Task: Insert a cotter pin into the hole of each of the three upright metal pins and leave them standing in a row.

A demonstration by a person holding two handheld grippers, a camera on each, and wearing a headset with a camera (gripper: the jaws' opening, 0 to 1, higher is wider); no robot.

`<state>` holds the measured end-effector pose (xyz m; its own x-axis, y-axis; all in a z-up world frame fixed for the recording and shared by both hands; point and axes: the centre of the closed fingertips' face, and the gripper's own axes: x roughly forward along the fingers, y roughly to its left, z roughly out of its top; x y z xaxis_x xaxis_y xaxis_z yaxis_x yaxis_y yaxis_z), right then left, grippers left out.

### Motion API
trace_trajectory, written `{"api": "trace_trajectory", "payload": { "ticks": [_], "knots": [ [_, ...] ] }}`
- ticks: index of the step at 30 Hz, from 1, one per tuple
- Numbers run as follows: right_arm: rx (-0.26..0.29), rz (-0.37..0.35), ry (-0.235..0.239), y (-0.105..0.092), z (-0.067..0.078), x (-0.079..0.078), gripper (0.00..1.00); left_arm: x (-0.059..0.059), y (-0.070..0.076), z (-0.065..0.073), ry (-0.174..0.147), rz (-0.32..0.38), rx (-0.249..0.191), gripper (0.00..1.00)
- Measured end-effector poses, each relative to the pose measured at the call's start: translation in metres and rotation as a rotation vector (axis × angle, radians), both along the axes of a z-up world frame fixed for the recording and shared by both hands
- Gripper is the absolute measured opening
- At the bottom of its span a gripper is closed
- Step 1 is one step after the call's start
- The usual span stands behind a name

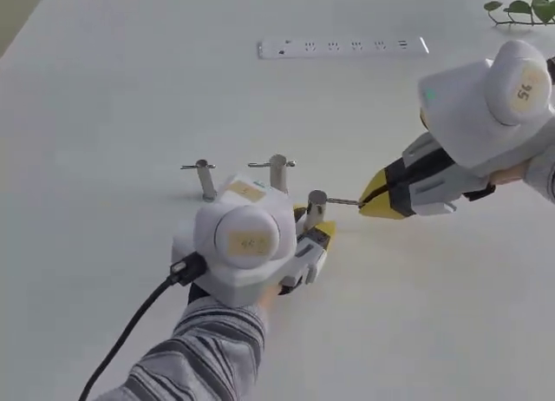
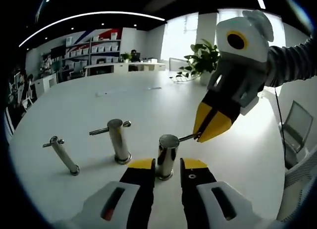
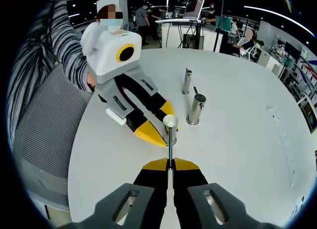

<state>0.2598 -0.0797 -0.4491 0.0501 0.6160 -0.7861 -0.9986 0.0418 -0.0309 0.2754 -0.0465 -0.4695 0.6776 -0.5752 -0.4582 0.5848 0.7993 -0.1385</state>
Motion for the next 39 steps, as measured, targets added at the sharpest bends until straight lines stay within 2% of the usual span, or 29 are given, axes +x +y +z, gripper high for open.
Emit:
{"api": "trace_trajectory", "payload": {
  "ticks": [7,16,18,23,30,39],
  "knots": [
    [-0.016,0.017,-0.01,0.002,0.0,0.0,0.0,0.002,0.001,-0.004,0.013,0.007,0.009,0.12],
    [-0.044,0.039,-0.025,0.004,0.002,0.0,0.0,0.0,0.004,-0.006,0.01,-0.012,0.028,0.1],
    [-0.034,0.027,-0.013,0.007,0.003,0.0,0.0,0.0,0.004,-0.006,0.009,-0.021,0.029,0.1],
    [-0.03,0.034,-0.023,0.014,0.005,0.0,0.0,0.0,0.004,-0.006,-0.006,-0.042,0.053,0.1],
    [-0.034,0.031,-0.019,0.016,0.013,0.0,0.0,0.0,0.004,-0.006,-0.005,-0.04,0.051,0.1],
    [-0.037,0.032,-0.022,0.021,0.006,0.006,0.0,0.0,0.004,-0.006,-0.01,-0.035,0.055,0.1]
  ]
}}
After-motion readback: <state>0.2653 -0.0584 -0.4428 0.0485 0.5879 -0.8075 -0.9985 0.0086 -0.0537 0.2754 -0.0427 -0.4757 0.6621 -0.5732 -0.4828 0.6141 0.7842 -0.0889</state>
